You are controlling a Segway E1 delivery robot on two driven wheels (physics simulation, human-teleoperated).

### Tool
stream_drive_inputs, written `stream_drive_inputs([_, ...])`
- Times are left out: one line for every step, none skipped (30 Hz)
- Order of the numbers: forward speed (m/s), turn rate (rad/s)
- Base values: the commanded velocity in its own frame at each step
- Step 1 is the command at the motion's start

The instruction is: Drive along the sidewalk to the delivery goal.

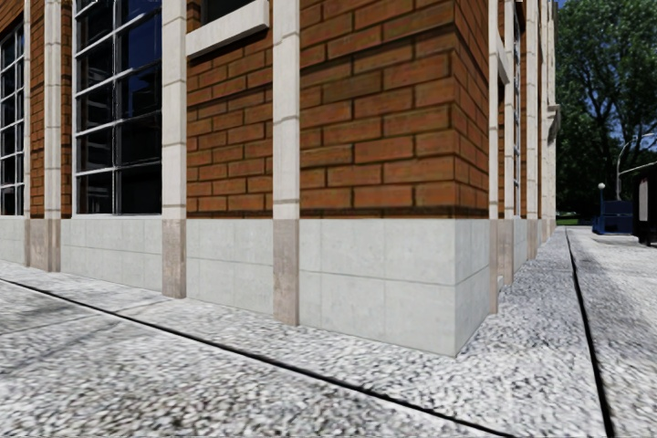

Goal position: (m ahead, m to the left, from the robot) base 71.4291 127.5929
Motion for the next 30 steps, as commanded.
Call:
stream_drive_inputs([1.53,0.75])
stream_drive_inputs([1.53,0.77])
stream_drive_inputs([1.53,0.77])
stream_drive_inputs([1.53,0.77])
stream_drive_inputs([1.53,0.78])
stream_drive_inputs([1.53,0.78])
stream_drive_inputs([1.53,0.78])
stream_drive_inputs([1.53,0.78])
stream_drive_inputs([1.53,0.78])
stream_drive_inputs([1.53,0.79])
stream_drive_inputs([1.53,0.81])
stream_drive_inputs([1.53,0.81])
stream_drive_inputs([1.53,0.82])
stream_drive_inputs([1.53,0.83])
stream_drive_inputs([1.53,0.83])
stream_drive_inputs([1.53,0.83])
stream_drive_inputs([1.53,0.83])
stream_drive_inputs([1.53,0.83])
stream_drive_inputs([1.53,0.83])
stream_drive_inputs([1.53,0.83])
stream_drive_inputs([1.54,0.83])
stream_drive_inputs([1.54,0.83])
stream_drive_inputs([1.54,0.83])
stream_drive_inputs([1.60,0.83])
stream_drive_inputs([2.00,0.83])
stream_drive_inputs([2.00,0.83])
stream_drive_inputs([2.00,0.83])
stream_drive_inputs([2.00,0.83])
stream_drive_inputs([2.00,0.83])
stream_drive_inputs([2.00,0.83])
